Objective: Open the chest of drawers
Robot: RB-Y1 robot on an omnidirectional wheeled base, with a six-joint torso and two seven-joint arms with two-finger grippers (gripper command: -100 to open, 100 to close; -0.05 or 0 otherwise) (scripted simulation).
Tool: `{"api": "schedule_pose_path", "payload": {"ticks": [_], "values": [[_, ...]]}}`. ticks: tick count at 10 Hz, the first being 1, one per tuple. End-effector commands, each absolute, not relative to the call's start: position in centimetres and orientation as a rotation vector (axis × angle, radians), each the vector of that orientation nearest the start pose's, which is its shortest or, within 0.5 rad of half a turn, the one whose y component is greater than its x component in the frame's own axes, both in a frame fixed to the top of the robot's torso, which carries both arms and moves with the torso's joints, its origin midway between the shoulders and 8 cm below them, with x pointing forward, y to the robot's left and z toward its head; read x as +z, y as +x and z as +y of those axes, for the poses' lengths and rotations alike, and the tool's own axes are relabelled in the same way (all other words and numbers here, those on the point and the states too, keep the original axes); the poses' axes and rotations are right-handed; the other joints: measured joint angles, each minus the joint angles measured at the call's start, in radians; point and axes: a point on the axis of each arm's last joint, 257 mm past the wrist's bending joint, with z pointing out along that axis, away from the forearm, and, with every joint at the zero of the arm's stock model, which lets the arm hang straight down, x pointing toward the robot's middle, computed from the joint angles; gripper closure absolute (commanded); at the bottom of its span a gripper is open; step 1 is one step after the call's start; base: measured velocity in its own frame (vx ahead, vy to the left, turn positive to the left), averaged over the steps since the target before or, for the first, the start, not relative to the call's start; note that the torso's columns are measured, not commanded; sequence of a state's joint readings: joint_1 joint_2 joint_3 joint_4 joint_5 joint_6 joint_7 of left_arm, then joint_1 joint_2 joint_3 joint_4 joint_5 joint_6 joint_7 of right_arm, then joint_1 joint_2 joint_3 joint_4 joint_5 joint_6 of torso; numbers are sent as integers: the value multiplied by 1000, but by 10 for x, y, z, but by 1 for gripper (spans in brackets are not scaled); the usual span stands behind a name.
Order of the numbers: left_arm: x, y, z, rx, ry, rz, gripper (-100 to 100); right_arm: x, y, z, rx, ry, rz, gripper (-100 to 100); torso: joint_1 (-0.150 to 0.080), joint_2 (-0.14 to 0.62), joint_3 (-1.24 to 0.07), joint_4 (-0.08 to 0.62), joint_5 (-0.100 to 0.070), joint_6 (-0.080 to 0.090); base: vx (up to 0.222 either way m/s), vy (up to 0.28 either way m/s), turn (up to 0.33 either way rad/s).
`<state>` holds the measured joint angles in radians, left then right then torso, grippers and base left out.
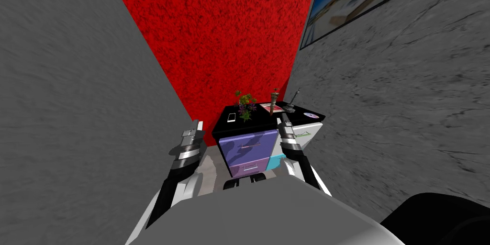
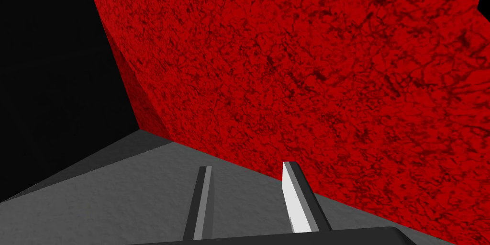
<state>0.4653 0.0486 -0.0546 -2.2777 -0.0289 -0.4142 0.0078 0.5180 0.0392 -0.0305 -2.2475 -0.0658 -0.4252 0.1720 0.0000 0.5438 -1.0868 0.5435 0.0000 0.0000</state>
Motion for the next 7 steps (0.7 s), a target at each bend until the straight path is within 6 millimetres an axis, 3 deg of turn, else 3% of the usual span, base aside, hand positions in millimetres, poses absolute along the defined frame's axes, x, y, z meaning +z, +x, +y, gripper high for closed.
{"api": "schedule_pose_path", "payload": {"ticks": [1,2,4,7], "values": [[17,364,251,-1343,-660,711,0,-11,356,-307,1120,754,673,0,0,74,-148,74,0,0,0,0,0],[17,364,251,-1343,-660,711,0,-11,357,-303,1100,710,713,-100,0,148,-295,148,0,0,12,16,-10],[16,364,251,-1343,-661,711,0,-11,358,-298,1051,634,776,-100,1,190,-384,190,0,0,9,38,-18],[16,364,251,-1343,-661,711,0,-14,360,-292,929,497,866,-100,1,194,-389,194,0,0,13,69,-31]]}}
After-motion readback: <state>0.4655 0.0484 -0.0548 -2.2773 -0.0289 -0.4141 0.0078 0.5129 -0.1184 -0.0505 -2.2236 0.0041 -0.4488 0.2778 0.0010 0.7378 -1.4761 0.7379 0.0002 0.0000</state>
